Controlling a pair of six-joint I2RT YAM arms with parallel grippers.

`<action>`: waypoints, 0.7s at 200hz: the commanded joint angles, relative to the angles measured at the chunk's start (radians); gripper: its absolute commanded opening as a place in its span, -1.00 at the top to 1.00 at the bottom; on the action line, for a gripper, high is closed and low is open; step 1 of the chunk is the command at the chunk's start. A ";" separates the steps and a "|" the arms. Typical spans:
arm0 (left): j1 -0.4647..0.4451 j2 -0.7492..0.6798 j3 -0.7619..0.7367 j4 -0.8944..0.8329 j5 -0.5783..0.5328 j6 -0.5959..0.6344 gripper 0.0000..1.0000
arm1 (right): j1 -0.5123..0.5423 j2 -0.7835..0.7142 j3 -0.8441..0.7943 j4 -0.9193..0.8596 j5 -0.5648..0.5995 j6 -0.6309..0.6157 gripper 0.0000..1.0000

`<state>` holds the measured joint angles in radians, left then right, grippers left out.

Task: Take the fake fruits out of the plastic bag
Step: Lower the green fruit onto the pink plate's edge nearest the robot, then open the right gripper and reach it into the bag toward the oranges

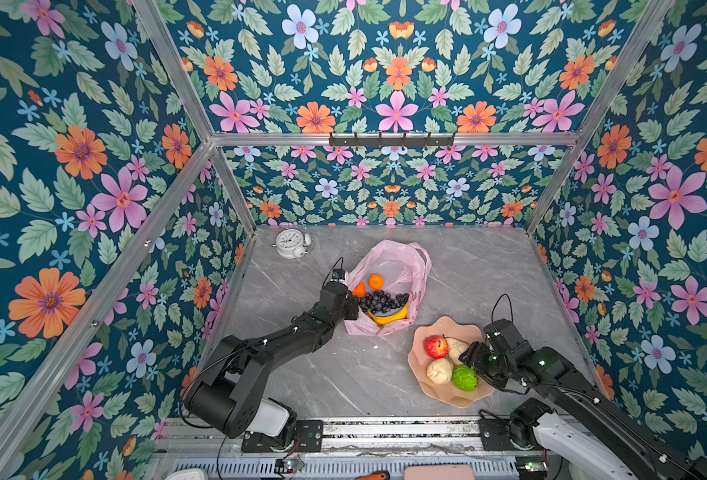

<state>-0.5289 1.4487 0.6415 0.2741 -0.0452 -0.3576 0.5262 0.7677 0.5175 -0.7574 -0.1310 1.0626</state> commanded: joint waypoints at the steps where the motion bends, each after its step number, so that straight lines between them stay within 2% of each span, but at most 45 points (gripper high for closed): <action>1: 0.001 -0.001 0.010 0.008 0.002 0.008 0.96 | 0.000 0.006 -0.015 0.037 -0.016 -0.001 -0.30; 46: 0.001 0.002 0.009 0.010 0.005 0.006 0.96 | 0.001 0.025 0.011 0.020 -0.005 -0.029 -0.31; 102: 0.005 0.020 0.019 -0.012 -0.026 -0.020 0.95 | 0.001 0.090 0.179 -0.115 0.129 -0.167 -0.39; 120: 0.023 0.037 0.027 -0.028 -0.033 -0.043 0.96 | 0.001 0.130 0.249 -0.099 0.149 -0.215 -0.38; 140: 0.055 0.052 0.024 -0.030 -0.016 -0.069 0.95 | 0.003 0.205 0.319 -0.037 0.121 -0.263 -0.37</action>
<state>-0.5003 1.4883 0.6617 0.2672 -0.0566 -0.3897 0.5262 0.9089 0.7738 -0.8345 -0.0235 0.8940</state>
